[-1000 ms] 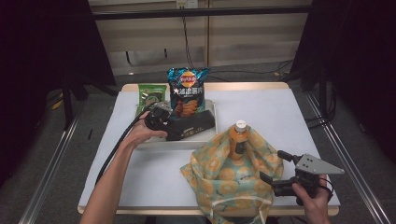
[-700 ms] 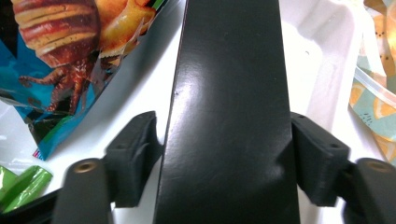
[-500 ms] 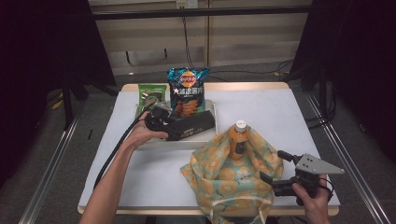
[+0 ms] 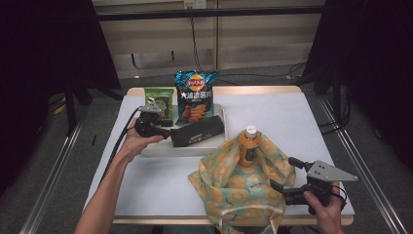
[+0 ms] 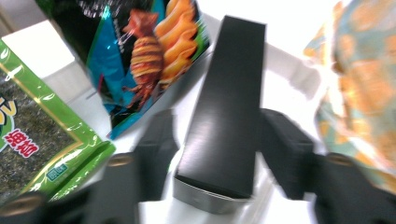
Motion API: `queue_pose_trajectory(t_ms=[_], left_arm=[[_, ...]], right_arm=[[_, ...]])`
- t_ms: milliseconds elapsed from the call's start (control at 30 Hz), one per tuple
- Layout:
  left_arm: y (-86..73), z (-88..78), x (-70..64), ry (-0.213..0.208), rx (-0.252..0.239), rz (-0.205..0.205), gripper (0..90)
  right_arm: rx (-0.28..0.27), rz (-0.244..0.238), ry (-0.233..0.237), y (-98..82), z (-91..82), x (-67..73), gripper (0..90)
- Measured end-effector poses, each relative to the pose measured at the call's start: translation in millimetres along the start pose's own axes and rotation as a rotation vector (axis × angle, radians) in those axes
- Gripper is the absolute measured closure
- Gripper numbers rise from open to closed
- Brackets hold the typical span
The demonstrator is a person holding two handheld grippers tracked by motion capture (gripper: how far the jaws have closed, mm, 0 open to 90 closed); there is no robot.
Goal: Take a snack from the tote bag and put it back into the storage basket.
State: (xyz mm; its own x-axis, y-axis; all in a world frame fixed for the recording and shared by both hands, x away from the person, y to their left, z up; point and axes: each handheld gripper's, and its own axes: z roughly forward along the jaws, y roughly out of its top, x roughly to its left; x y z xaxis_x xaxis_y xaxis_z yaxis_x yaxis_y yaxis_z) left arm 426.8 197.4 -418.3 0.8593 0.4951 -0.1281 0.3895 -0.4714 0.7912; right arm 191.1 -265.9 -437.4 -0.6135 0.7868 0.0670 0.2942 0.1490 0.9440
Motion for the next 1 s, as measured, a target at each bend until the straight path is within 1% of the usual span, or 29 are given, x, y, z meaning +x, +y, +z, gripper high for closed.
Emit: queue_pose_trajectory(t_ms=[33, 67, 133, 200, 233, 267, 300, 400, 433, 467, 500, 533, 567, 600, 633, 667, 700, 733, 767, 800, 867, 967, 1000], left_arm=[[-1.4, -2.2, -0.9, -0.006, -0.003, 0.005, 60.1], [-3.4, -5.0, -1.8, -0.019, -0.003, 0.009, 65.6], [-7.7, -9.5, -3.5, -0.023, 0.003, 0.017, 77.7], [-12.0, -12.0, -5.6, -0.033, 0.001, 0.008, 85.4], [-13.6, -12.4, -5.7, -0.037, -0.002, 0.012, 88.8], [-15.8, -12.4, -6.8, -0.046, 0.003, 0.011, 90.0], [-17.6, -12.8, -8.2, -0.036, 0.019, 0.015, 90.0], [-22.5, -11.7, -11.4, -0.047, 0.033, 0.016, 90.0], [-23.2, -12.2, -11.9, -0.051, 0.046, 0.028, 90.0], [-24.5, -11.7, -13.0, -0.057, 0.041, 0.02, 90.0], [-25.4, -12.2, -13.6, -0.057, 0.05, 0.024, 90.0], [-26.7, -10.6, -14.9, -0.068, 0.051, 0.025, 90.0], [-27.1, -8.5, -16.7, -0.063, 0.06, 0.03, 90.0], [-27.5, -6.1, -17.9, -0.069, 0.067, 0.033, 90.0], [-27.1, -4.3, -18.6, -0.064, 0.077, 0.039, 90.0], [-27.2, -1.7, -19.1, -0.066, 0.076, 0.034, 90.0], [-27.1, 0.4, -18.6, -0.063, 0.086, 0.043, 90.0], [-27.7, 2.7, -18.7, -0.062, 0.086, 0.03, 90.0], [-27.8, 4.3, -17.4, -0.057, 0.097, 0.034, 90.0], [-27.9, 5.5, -16.7, -0.042, 0.112, 0.023, 90.0], [-28.4, 8.5, -16.9, -0.038, 0.125, 0.017, 90.0], [-29.0, 12.3, -15.3, -0.034, 0.128, 0.009, 90.0], [-28.6, 12.7, -14.7, -0.02, 0.13, 0.01, 90.0]], right_arm=[[-0.001, -0.005, 0.001, -0.1, -0.1, -0.3, 1.4], [-0.001, -0.003, -0.001, -0.1, -0.1, -0.3, 1.4], [0.0, -0.004, 0.001, -0.2, 0.2, -0.6, 1.4], [0.001, 0.002, 0.001, -0.2, 0.4, -0.1, 1.4], [0.001, 0.004, 0.001, -0.2, 0.6, 0.1, 1.4], [0.0, 0.003, 0.0, -0.2, 0.7, 0.0, 1.4], [-0.001, 0.005, 0.0, -0.1, 0.9, 0.0, 1.4], [0.001, 0.004, 0.0, -0.2, 1.3, -0.2, 1.4], [0.005, 0.007, 0.001, -0.4, 1.1, -0.2, 1.4], [0.004, 0.007, 0.001, -0.4, 1.2, -0.2, 1.4], [0.002, 0.002, 0.0, -0.3, 1.3, -0.4, 1.4], [0.001, 0.002, 0.0, -0.3, 1.2, -0.4, 1.4], [0.001, 0.001, 0.0, -0.4, 1.2, -0.4, 1.4], [0.004, 0.006, 0.0, -0.5, 1.1, -0.3, 1.4], [0.007, 0.005, 0.001, -0.6, 1.3, -0.5, 1.4], [0.006, 0.001, 0.001, -0.6, 1.7, -0.5, 1.4], [0.004, 0.001, 0.001, -0.6, 1.8, -0.3, 1.4], [0.003, 0.005, 0.001, -0.5, 1.6, 0.3, 1.4], [0.002, 0.006, -0.001, -0.4, 1.3, 0.3, 1.4], [0.0, 0.005, 0.0, -0.4, 1.3, -0.1, 1.4], [0.005, 0.003, 0.0, -1.0, 1.1, -0.8, 1.4], [0.005, 0.001, 0.0, -1.2, 1.7, -0.6, 1.4], [0.005, 0.001, 0.0, -1.2, 2.1, -0.5, 1.4]])
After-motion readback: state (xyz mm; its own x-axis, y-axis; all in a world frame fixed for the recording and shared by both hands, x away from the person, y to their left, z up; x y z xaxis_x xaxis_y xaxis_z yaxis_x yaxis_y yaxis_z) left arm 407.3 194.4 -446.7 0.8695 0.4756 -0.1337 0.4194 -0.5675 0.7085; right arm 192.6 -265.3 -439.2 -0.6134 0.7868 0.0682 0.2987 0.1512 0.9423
